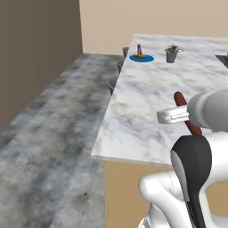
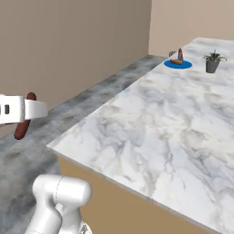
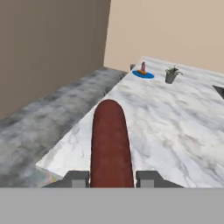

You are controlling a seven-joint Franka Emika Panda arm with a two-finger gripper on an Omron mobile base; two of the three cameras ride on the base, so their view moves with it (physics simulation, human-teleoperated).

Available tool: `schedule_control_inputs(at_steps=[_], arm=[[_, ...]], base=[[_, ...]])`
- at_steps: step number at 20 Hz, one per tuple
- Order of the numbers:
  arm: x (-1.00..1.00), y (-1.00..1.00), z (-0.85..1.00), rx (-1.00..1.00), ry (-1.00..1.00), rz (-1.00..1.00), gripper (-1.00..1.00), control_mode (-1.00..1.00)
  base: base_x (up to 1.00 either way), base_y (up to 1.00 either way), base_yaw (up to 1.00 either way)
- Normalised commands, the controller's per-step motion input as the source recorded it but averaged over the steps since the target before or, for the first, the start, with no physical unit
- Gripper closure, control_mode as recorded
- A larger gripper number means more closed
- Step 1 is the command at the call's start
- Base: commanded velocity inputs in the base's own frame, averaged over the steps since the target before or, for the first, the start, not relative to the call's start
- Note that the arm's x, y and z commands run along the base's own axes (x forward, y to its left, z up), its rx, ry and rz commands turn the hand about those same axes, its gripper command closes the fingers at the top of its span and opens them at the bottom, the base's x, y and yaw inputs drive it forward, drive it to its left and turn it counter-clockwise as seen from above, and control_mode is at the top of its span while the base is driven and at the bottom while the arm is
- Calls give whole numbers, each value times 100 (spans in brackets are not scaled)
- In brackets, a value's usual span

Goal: Move the hot dog bun to the plate on the dining table and place the condiment next to that plate. Then navigate to the fridge and take the sausage and place it on the plate as well.

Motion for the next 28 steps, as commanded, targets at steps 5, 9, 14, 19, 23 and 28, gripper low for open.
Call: schedule_control_inputs(at_steps=[5,9,14,19,23,28], arm=[[0,0,0,0,0,0,100,100],[0,0,0,0,0,0,100,100],[0,0,0,0,0,0,100,100],[0,0,0,0,0,0,100,100],[0,0,0,0,0,0,100,100],[0,0,0,0,0,0,100,100]], base=[[59,100,-40],[55,100,-40],[52,100,-39],[51,100,-39],[59,100,-41],[65,99,-45]])
